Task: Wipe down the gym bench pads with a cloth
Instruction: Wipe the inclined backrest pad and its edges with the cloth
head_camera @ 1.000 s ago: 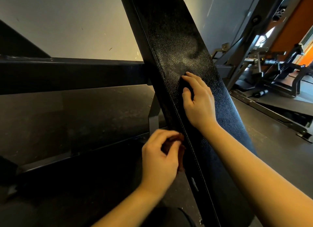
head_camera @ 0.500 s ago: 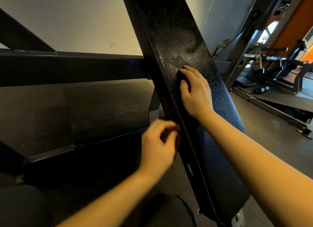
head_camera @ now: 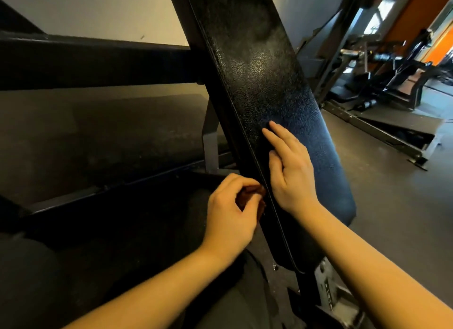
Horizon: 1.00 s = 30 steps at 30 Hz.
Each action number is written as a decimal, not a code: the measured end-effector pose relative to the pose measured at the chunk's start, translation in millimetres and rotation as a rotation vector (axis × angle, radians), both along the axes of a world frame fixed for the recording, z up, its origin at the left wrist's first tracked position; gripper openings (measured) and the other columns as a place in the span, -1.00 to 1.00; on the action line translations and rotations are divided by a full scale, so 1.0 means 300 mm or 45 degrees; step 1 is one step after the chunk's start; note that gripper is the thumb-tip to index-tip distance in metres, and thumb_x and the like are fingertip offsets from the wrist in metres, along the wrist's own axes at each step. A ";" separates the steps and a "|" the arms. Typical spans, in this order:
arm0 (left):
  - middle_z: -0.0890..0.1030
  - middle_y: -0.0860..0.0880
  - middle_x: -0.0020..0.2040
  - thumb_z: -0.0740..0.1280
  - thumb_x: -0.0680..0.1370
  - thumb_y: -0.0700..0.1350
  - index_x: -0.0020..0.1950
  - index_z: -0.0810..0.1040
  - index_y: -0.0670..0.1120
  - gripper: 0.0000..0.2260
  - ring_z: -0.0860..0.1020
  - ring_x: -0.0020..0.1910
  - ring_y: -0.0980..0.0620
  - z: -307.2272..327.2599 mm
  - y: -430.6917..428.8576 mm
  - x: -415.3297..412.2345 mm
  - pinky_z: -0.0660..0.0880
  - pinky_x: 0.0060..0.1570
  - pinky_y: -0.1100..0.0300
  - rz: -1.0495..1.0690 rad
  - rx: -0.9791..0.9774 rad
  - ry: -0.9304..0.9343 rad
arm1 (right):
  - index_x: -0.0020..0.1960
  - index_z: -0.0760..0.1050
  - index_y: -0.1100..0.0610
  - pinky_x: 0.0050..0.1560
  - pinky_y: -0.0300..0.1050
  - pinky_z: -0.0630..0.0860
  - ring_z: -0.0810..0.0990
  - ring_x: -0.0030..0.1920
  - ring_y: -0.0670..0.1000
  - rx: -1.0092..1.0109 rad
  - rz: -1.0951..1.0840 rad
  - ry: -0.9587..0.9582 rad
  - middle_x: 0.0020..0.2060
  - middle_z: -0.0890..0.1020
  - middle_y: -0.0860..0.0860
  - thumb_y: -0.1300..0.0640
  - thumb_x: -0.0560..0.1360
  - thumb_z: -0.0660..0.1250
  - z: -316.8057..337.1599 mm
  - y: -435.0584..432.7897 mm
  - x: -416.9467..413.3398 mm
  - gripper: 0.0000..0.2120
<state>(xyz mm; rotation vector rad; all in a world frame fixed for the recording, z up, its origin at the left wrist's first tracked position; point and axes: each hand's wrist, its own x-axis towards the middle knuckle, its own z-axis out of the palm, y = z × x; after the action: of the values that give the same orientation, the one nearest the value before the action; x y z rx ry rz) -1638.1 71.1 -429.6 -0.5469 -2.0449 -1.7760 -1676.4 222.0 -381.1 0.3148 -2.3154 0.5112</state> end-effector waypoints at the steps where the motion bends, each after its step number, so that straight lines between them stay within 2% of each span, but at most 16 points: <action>1: 0.63 0.07 -0.08 0.47 0.49 -0.32 -0.03 0.66 -0.08 -0.84 0.61 -0.02 0.16 0.018 -0.004 -0.044 0.49 0.04 0.33 0.051 0.035 0.008 | 0.44 0.49 0.15 0.49 -0.03 0.28 0.39 0.49 0.04 0.003 0.007 0.013 0.47 0.46 0.04 0.17 0.60 0.14 -0.002 0.002 0.000 -0.57; 3: 0.63 0.04 -0.07 0.45 0.49 -0.31 -0.04 0.63 -0.05 -0.83 0.59 -0.04 0.20 0.068 -0.017 -0.146 0.50 0.04 0.32 0.242 0.176 -0.030 | 0.43 0.50 0.14 0.50 -0.04 0.28 0.39 0.49 0.03 -0.010 0.011 0.034 0.47 0.46 0.03 0.16 0.60 0.15 -0.005 0.001 -0.002 -0.57; 5: 0.63 0.00 -0.05 0.44 0.50 -0.31 -0.01 0.60 -0.04 -0.82 0.59 -0.03 0.19 0.085 -0.015 -0.167 0.51 0.05 0.31 0.310 0.278 -0.056 | 0.43 0.51 0.13 0.50 -0.06 0.27 0.39 0.49 0.03 -0.034 -0.003 0.038 0.46 0.47 0.02 0.15 0.60 0.15 -0.004 -0.005 -0.004 -0.57; 10: 0.61 0.11 -0.08 0.47 0.50 -0.30 -0.04 0.60 0.03 -0.78 0.61 -0.02 0.13 -0.075 0.080 0.182 0.51 0.04 0.29 0.024 0.184 -0.310 | 0.40 0.53 0.14 0.48 -0.02 0.30 0.41 0.48 0.03 -0.046 0.009 0.055 0.45 0.49 0.04 0.17 0.58 0.16 -0.006 -0.003 -0.007 -0.58; 13: 0.64 0.10 -0.10 0.47 0.50 -0.28 -0.03 0.62 0.03 -0.79 0.62 -0.05 0.15 -0.067 0.092 0.098 0.52 0.03 0.30 0.150 0.264 -0.330 | 0.41 0.52 0.14 0.49 -0.02 0.29 0.40 0.49 0.04 -0.053 0.004 0.052 0.45 0.48 0.04 0.17 0.59 0.16 -0.008 -0.006 -0.004 -0.58; 16: 0.64 0.06 -0.03 0.45 0.54 -0.26 0.02 0.61 0.01 -0.82 0.61 0.00 0.18 -0.006 0.068 -0.034 0.51 0.06 0.34 0.265 0.391 -0.308 | 0.41 0.52 0.14 0.50 -0.07 0.27 0.40 0.49 0.03 -0.057 -0.009 0.053 0.45 0.49 0.04 0.17 0.59 0.17 -0.006 -0.006 -0.007 -0.58; 21: 0.63 0.12 -0.07 0.45 0.53 -0.25 -0.01 0.61 0.05 -0.80 0.61 0.01 0.16 -0.106 0.108 0.219 0.46 0.04 0.38 0.034 0.261 -0.430 | 0.41 0.53 0.14 0.49 -0.04 0.29 0.40 0.48 0.03 -0.070 -0.006 0.059 0.45 0.49 0.04 0.18 0.58 0.18 -0.008 -0.006 -0.004 -0.58; 24: 0.64 0.09 -0.08 0.45 0.52 -0.28 -0.01 0.61 0.00 -0.82 0.61 -0.04 0.19 -0.067 0.096 0.090 0.44 0.01 0.41 0.136 0.314 -0.364 | 0.41 0.53 0.14 0.49 -0.06 0.28 0.40 0.48 0.03 -0.075 0.000 0.066 0.45 0.49 0.04 0.18 0.58 0.17 -0.011 -0.008 -0.002 -0.58; 27: 0.63 0.04 -0.03 0.43 0.53 -0.28 0.03 0.59 -0.03 -0.83 0.59 -0.01 0.18 0.020 0.057 -0.071 0.46 0.05 0.37 0.291 0.334 -0.207 | 0.40 0.53 0.15 0.49 -0.10 0.27 0.41 0.48 0.03 -0.074 -0.004 0.074 0.44 0.50 0.05 0.19 0.58 0.18 -0.010 -0.008 -0.008 -0.58; 30: 0.61 0.08 -0.05 0.44 0.53 -0.30 0.00 0.57 0.04 -0.76 0.60 0.00 0.12 -0.052 0.098 0.080 0.47 0.04 0.35 0.163 0.320 -0.264 | 0.39 0.54 0.15 0.49 -0.14 0.26 0.42 0.47 0.04 -0.081 -0.003 0.082 0.43 0.51 0.06 0.20 0.57 0.19 -0.009 -0.008 -0.006 -0.58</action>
<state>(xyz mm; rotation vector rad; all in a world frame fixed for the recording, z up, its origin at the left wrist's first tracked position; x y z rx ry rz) -1614.2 100.5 -445.1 -0.1603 -1.8942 -2.0419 -1678.1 219.7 -383.7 0.2938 -2.2325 0.5643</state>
